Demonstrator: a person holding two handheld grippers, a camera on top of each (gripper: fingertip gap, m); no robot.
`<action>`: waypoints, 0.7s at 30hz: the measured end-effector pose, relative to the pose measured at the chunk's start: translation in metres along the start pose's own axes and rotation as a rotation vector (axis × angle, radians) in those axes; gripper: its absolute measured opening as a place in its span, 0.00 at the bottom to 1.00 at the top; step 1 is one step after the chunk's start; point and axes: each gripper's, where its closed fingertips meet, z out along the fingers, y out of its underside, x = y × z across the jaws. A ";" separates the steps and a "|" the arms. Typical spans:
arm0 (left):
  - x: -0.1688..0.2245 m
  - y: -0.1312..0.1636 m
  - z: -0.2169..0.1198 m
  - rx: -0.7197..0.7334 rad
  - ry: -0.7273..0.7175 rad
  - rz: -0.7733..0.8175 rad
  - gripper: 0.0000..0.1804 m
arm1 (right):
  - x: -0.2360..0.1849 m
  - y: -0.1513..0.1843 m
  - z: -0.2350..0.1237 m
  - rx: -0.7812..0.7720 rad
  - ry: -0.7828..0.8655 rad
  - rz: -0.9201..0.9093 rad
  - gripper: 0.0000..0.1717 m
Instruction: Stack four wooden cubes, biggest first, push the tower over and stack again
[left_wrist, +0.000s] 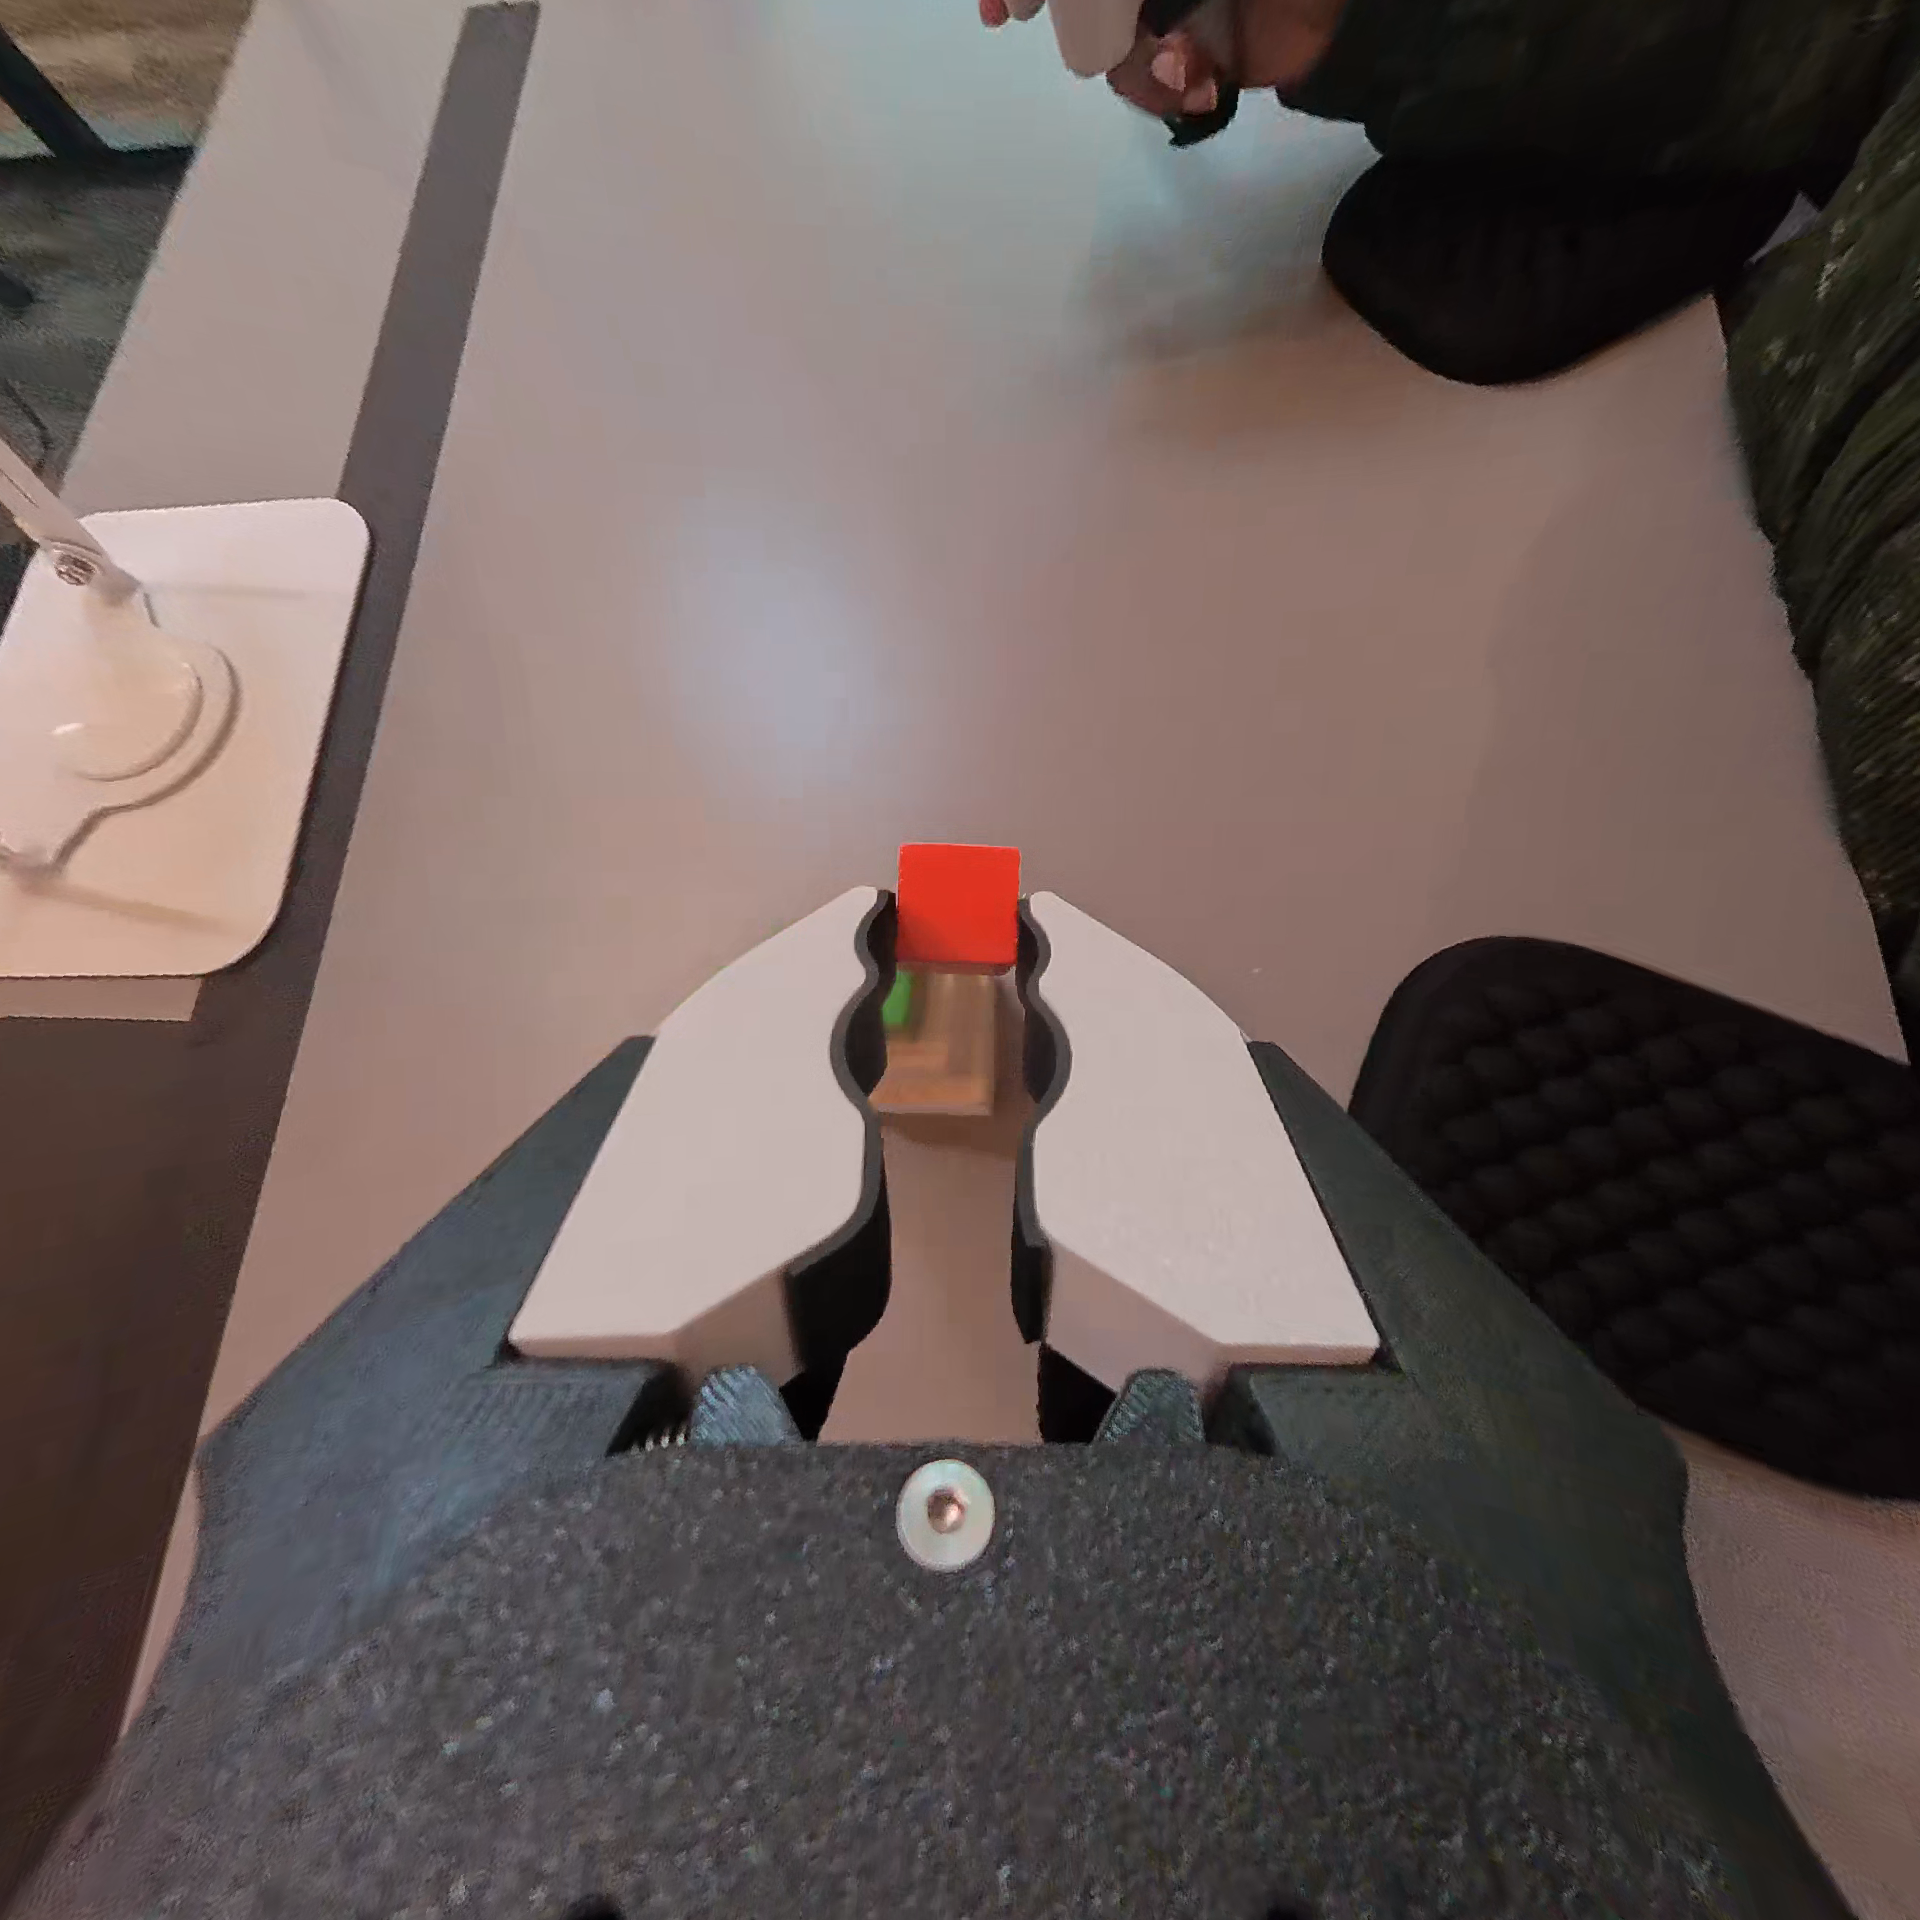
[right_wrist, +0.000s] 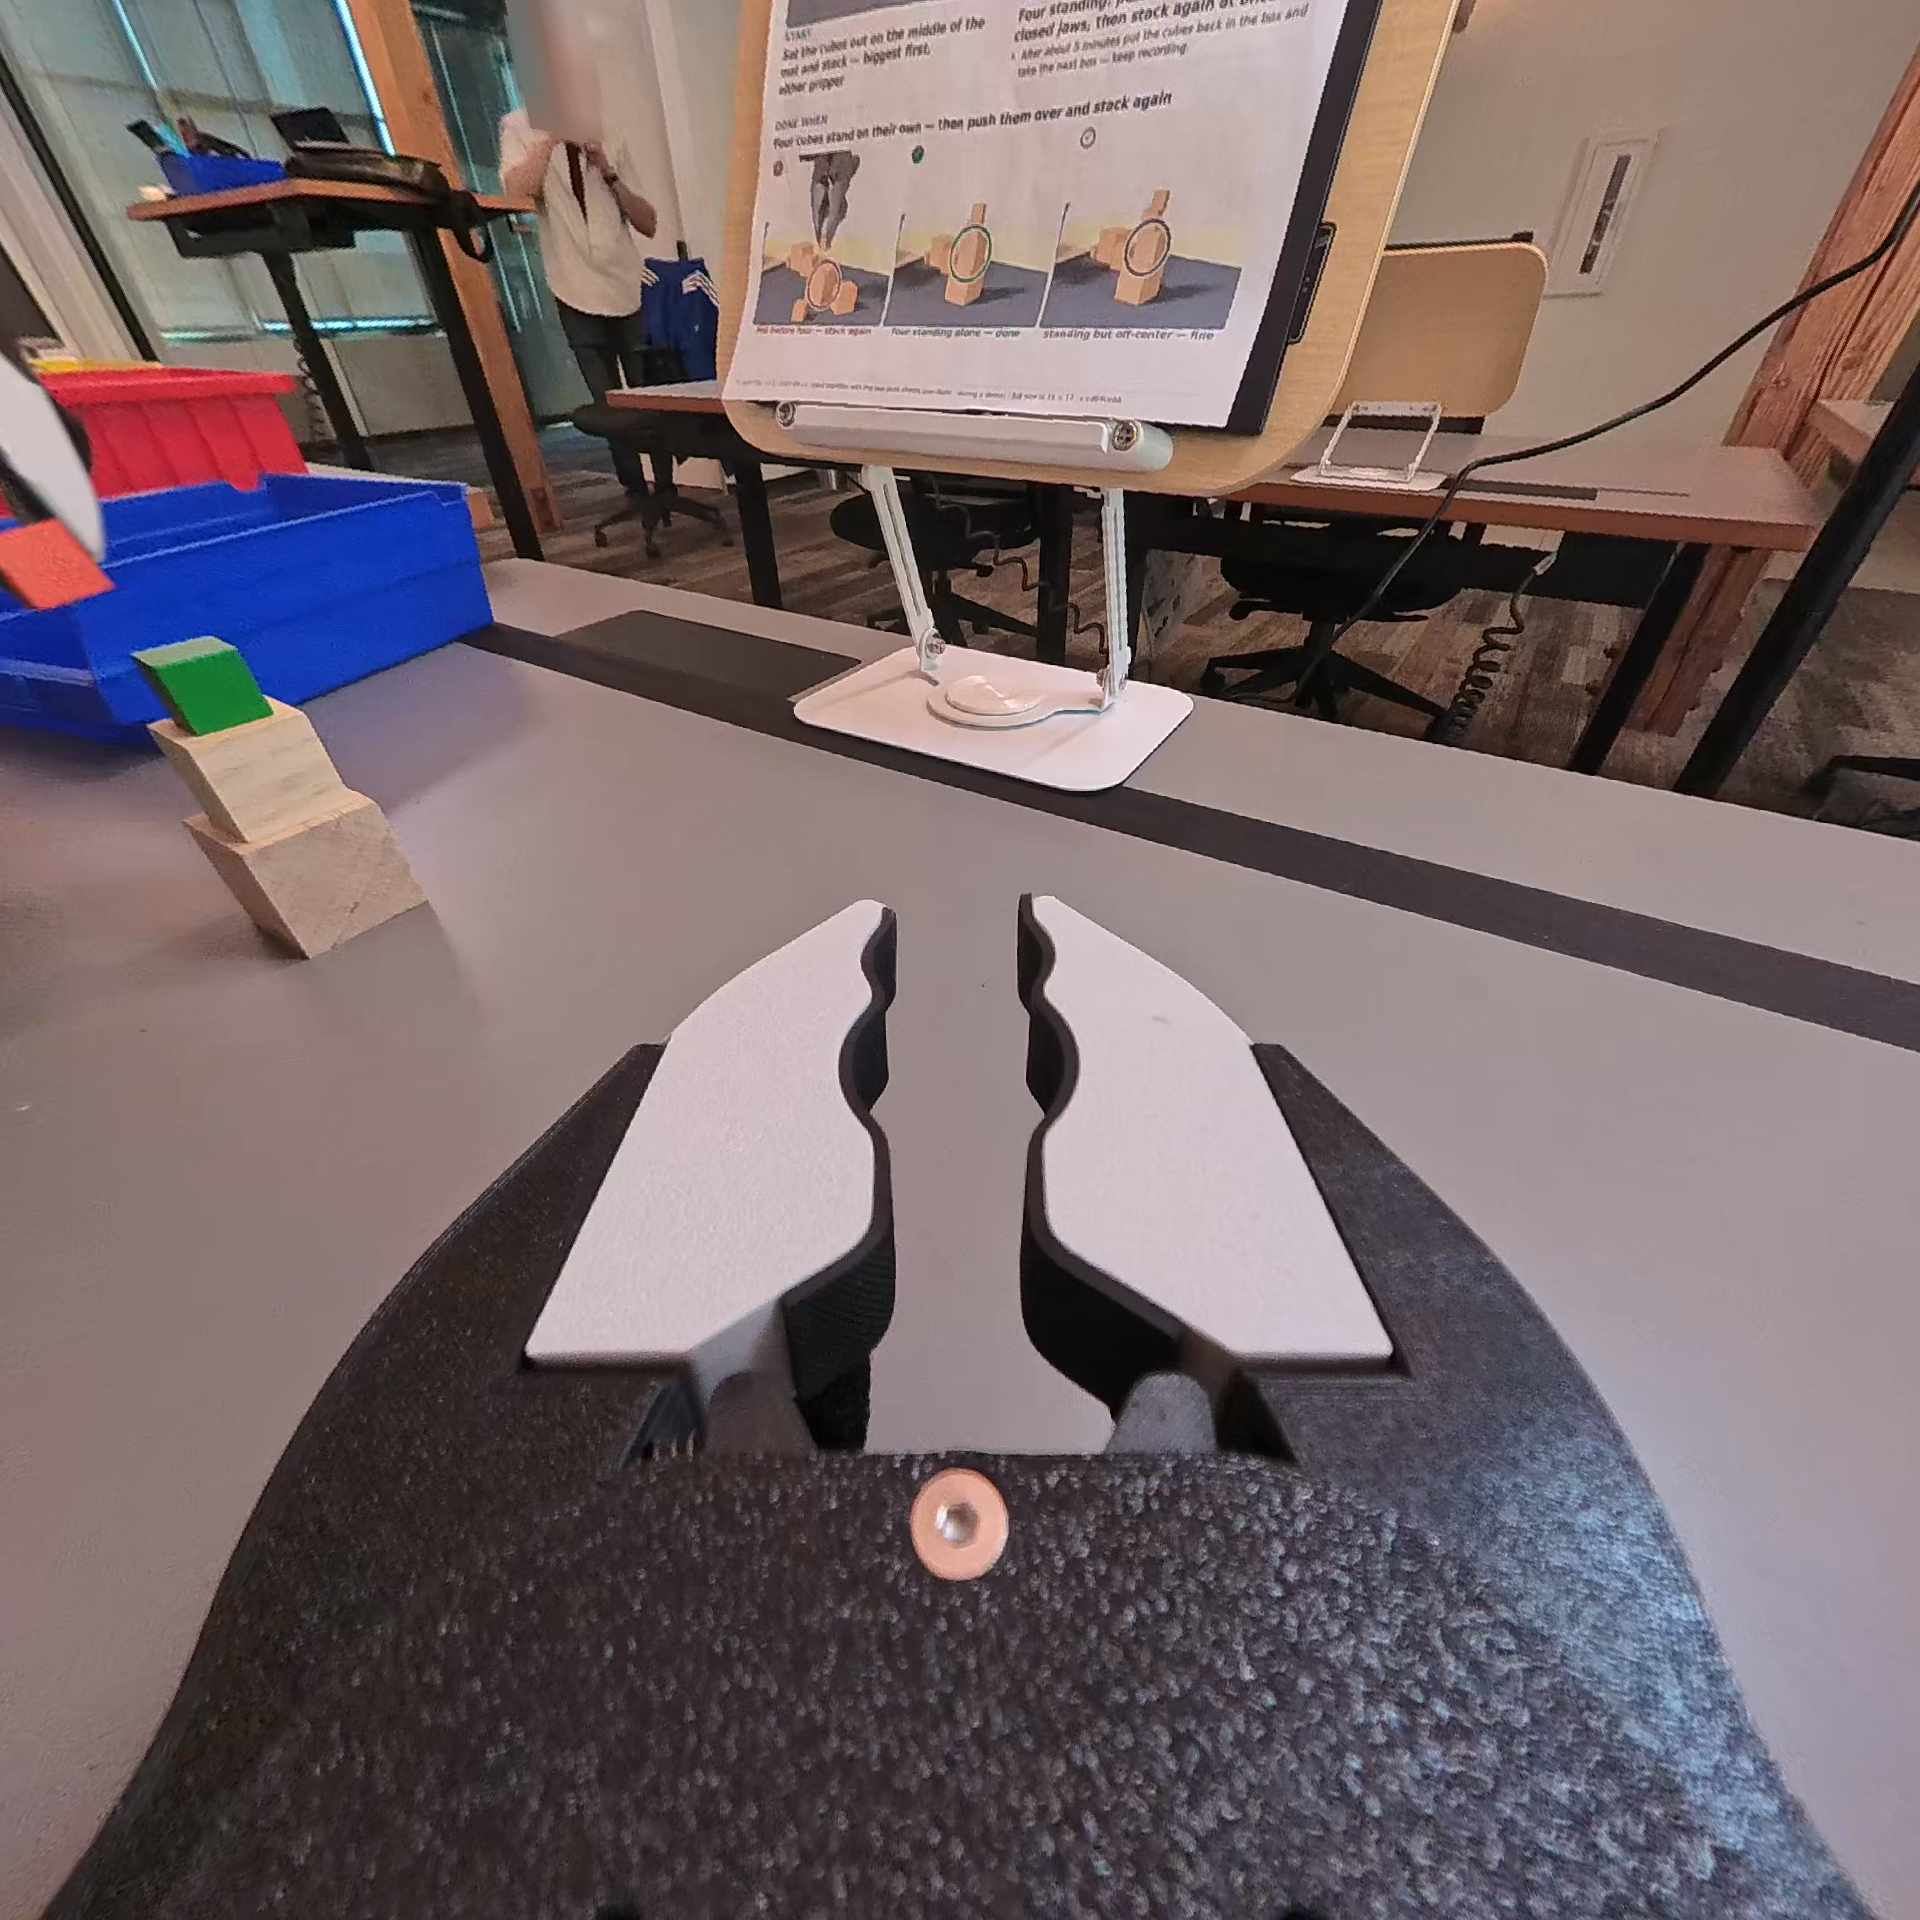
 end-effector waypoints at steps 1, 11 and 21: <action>-0.006 0.003 0.002 -0.018 0.016 0.000 0.12 | 0.000 0.000 0.000 0.000 0.001 0.000 0.13; -0.019 0.016 0.016 -0.094 0.098 0.014 0.12 | 0.002 0.003 0.001 -0.010 0.002 0.004 0.13; -0.022 0.021 0.016 -0.105 0.131 -0.005 0.12 | 0.001 0.006 0.003 -0.021 0.000 0.006 0.13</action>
